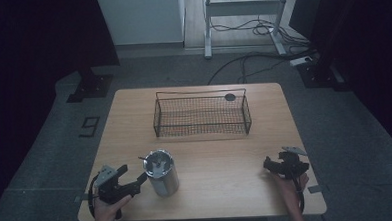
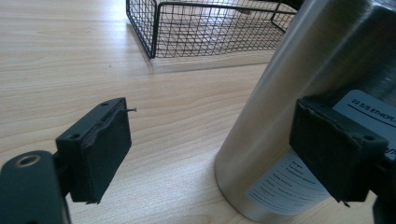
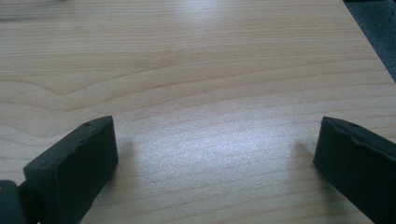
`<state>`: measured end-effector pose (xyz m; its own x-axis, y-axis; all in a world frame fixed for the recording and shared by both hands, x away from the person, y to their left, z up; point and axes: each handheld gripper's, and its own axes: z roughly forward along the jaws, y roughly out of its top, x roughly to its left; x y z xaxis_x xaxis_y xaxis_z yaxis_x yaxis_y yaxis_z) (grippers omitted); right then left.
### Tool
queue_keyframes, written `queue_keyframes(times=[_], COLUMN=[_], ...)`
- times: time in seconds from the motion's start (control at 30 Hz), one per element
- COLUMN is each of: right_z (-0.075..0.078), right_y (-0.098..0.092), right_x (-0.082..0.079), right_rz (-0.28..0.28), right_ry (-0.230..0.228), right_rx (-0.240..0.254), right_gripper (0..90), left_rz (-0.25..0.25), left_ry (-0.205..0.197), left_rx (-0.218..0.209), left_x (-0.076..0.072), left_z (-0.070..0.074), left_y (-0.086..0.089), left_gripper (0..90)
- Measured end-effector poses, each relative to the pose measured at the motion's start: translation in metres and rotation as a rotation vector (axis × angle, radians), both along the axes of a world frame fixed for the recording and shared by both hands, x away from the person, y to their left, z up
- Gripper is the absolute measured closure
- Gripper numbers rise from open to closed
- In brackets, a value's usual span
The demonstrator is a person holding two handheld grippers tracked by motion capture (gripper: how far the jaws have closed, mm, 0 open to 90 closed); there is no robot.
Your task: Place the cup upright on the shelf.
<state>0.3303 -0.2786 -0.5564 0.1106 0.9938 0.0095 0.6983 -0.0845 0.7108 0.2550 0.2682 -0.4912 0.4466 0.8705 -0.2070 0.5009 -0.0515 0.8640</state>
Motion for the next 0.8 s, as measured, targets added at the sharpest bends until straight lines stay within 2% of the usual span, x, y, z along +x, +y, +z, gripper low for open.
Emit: queue_keyframes(times=[0.33,0.47,0.63,0.8], right_z=[0.000,0.000,0.000,0.000], right_y=[0.000,0.000,0.000,0.000], right_x=[0.000,0.000,0.000,0.000], right_rz=[0.000,0.000,-0.002,0.000], right_ry=[0.000,0.000,-0.001,0.001], right_rx=[0.000,0.000,0.001,0.000], right_gripper=[0.0,0.0,0.0,0.0], left_rz=[-0.063,-0.064,-0.114,-0.140], left_ry=[-0.002,-0.007,-0.018,-0.037], left_rx=[0.009,0.010,0.008,-0.012], left_x=[-0.004,-0.005,-0.007,-0.011], left_z=[0.000,0.000,0.005,0.010], left_y=[0.003,0.002,0.005,0.005], left_gripper=[11.9,11.8,10.7,8.4])
